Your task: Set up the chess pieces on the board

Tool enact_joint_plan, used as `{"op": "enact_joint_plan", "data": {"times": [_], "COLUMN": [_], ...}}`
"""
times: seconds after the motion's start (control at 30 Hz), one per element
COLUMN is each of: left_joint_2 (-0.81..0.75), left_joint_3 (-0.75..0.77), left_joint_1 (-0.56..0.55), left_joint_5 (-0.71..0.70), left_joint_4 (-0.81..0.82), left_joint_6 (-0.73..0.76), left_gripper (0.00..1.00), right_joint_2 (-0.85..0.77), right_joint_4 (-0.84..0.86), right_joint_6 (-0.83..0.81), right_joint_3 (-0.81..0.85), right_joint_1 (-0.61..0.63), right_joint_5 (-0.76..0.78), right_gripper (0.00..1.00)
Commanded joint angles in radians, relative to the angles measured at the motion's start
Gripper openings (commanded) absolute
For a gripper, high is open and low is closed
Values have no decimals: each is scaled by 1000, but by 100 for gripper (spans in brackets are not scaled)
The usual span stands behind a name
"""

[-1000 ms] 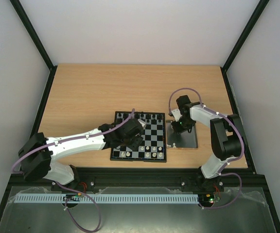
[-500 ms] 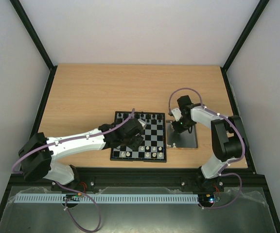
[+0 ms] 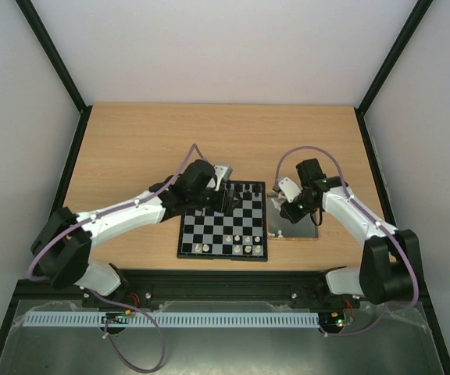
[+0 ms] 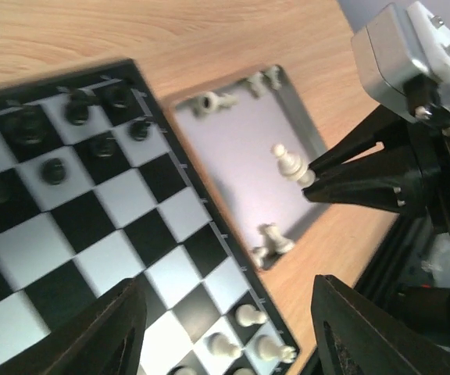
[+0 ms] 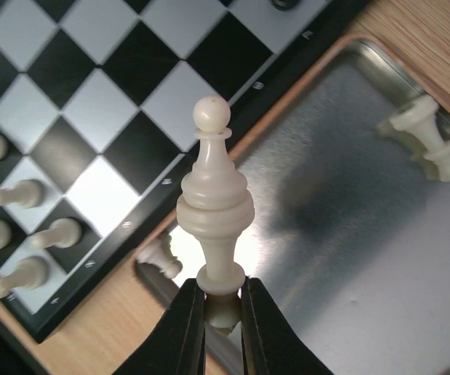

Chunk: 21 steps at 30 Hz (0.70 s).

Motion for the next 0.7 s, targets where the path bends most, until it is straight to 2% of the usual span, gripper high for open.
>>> {"op": "enact_joint_plan", "data": {"times": [0.0, 0.27, 0.53, 0.67], "left_joint_2": [92, 204, 293, 328], "left_joint_3": [56, 71, 139, 168], "left_joint_1": [0, 4, 4, 3], "left_joint_5": [213, 363, 406, 418], "left_joint_4": [124, 284, 314, 306], "left_joint_6": [-43, -136, -168, -169], "left_gripper": [60, 56, 56, 51], "right_joint_2": [-70, -110, -116, -118], "right_joint_4": [-112, -159, -191, -192], "right_joint_6": [-64, -120, -150, -153], "right_joint_3": [-20, -20, -12, -15], "right_joint_1": [3, 7, 11, 16], "right_joint_5": [-123, -189, -220, -219], "right_gripper": [6, 6, 7, 7]}}
